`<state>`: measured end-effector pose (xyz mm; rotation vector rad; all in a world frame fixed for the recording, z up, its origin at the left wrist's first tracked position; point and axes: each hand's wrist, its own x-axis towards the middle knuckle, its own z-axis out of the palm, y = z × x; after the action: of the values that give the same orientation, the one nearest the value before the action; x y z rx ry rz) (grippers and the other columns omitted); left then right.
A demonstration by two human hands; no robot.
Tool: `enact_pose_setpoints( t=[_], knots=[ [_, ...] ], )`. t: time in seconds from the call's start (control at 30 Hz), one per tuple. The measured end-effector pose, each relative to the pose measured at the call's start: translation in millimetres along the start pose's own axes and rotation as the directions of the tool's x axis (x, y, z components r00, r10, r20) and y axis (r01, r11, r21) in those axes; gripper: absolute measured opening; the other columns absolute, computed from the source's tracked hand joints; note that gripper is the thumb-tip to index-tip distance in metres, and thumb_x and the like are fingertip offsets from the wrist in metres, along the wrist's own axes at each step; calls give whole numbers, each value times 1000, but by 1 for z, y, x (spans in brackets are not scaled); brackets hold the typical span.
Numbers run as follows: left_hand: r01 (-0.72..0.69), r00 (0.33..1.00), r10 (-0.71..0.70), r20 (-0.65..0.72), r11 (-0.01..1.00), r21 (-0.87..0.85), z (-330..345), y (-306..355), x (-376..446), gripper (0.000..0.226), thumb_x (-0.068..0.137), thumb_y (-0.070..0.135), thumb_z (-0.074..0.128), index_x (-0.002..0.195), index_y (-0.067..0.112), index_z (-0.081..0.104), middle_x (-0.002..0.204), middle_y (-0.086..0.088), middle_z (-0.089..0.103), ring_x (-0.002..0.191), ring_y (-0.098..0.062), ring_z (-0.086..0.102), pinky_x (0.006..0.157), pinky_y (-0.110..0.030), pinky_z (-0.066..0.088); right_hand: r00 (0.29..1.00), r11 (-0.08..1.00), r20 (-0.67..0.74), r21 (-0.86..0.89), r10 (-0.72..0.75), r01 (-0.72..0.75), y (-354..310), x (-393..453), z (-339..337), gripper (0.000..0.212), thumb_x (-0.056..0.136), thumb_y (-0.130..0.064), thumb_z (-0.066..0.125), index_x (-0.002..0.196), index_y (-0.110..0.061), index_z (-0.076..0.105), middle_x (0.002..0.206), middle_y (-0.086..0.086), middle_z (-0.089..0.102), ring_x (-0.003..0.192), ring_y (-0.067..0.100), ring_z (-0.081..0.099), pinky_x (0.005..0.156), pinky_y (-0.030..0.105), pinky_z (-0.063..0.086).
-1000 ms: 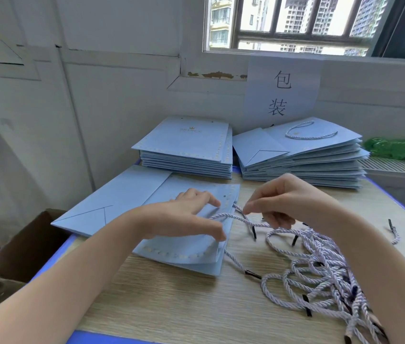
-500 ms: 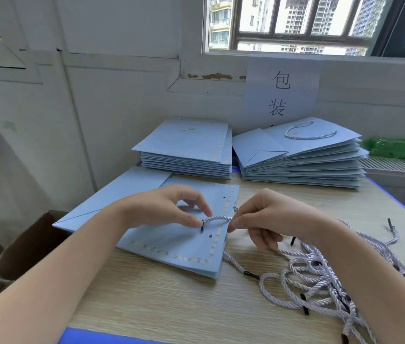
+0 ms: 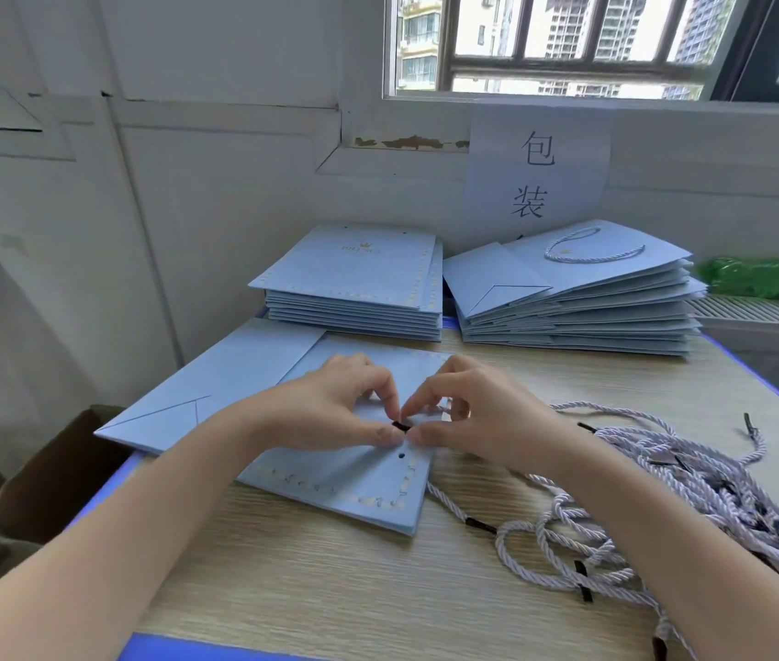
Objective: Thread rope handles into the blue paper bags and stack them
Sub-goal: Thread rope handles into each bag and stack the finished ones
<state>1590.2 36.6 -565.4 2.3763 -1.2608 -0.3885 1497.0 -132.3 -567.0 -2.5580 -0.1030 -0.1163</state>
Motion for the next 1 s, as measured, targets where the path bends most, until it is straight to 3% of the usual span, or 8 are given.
enact_pose_setpoints(
  t=[0.07, 0.17, 0.27, 0.37, 0.57, 0.73, 0.83, 1.0],
  knots=[
    [67, 996, -74, 53, 991, 118, 0, 2, -2, 32, 84, 52, 62, 108, 38, 45, 115, 12, 38, 118, -7, 31, 104, -34, 31, 1000, 1000, 5, -30, -5, 5, 1, 1, 2, 23, 82, -36, 69, 104, -38, 67, 91, -15, 40, 68, -3, 40, 63, 13, 31],
    [129, 975, -159, 154, 973, 193, 2, 8, -6, 76, 73, 74, 57, 133, 36, 30, 129, 14, 24, 127, -4, 18, 108, -31, 26, 1000, 1000, -7, 9, -13, 13, 2, 1, 2, 18, 85, -28, 64, 101, -36, 69, 95, -10, 44, 68, -8, 41, 63, 11, 30],
    [123, 963, -180, 199, 956, 266, 8, 13, -6, 103, 50, 92, 38, 134, 32, 26, 128, 14, 20, 127, -7, 16, 107, -30, 24, 999, 999, -48, 30, 13, -12, 2, 2, 1, 10, 88, -26, 60, 85, -27, 69, 90, -12, 52, 62, -6, 45, 60, 10, 33],
    [102, 982, -143, 122, 949, 297, 20, 11, -7, 104, 45, 95, 23, 125, 29, 30, 119, 10, 23, 120, -13, 21, 107, -33, 23, 996, 1000, -90, 27, 11, -9, 2, 5, 3, 11, 87, -26, 63, 77, -28, 59, 67, -18, 54, 54, -3, 46, 54, 12, 35],
    [99, 988, -67, -140, 966, 238, 40, 11, -12, 110, 45, 91, 23, 134, 27, 32, 131, 9, 27, 128, -10, 20, 108, -28, 17, 999, 1000, -47, -8, 0, -1, 1, 6, 9, 16, 84, -36, 66, 94, -24, 70, 66, -8, 51, 57, 3, 43, 55, 18, 32],
    [95, 990, -74, -120, 978, 183, 37, 14, -12, 112, 44, 89, 29, 135, 24, 29, 128, 9, 26, 126, -10, 21, 106, -25, 17, 998, 998, -26, 30, -51, 51, 0, 4, 5, 3, 81, -27, 71, 83, -29, 71, 70, -7, 48, 59, 3, 43, 59, 16, 34],
    [114, 990, -100, -100, 983, 143, 36, 17, -14, 103, 55, 81, 41, 139, 24, 26, 134, 10, 24, 131, -9, 17, 107, -24, 15, 996, 995, -43, 56, -82, 84, 0, 1, -1, 13, 82, -20, 70, 76, -31, 66, 73, -5, 57, 65, 6, 47, 63, 19, 39],
    [106, 992, -97, -84, 987, 120, 36, 17, -15, 105, 53, 83, 42, 139, 26, 27, 134, 10, 23, 131, -8, 16, 106, -24, 15, 989, 989, 13, 15, -146, 146, -4, -6, -9, 11, 85, -13, 66, 85, -23, 70, 80, -10, 65, 74, 3, 52, 64, 10, 39]
  ],
)
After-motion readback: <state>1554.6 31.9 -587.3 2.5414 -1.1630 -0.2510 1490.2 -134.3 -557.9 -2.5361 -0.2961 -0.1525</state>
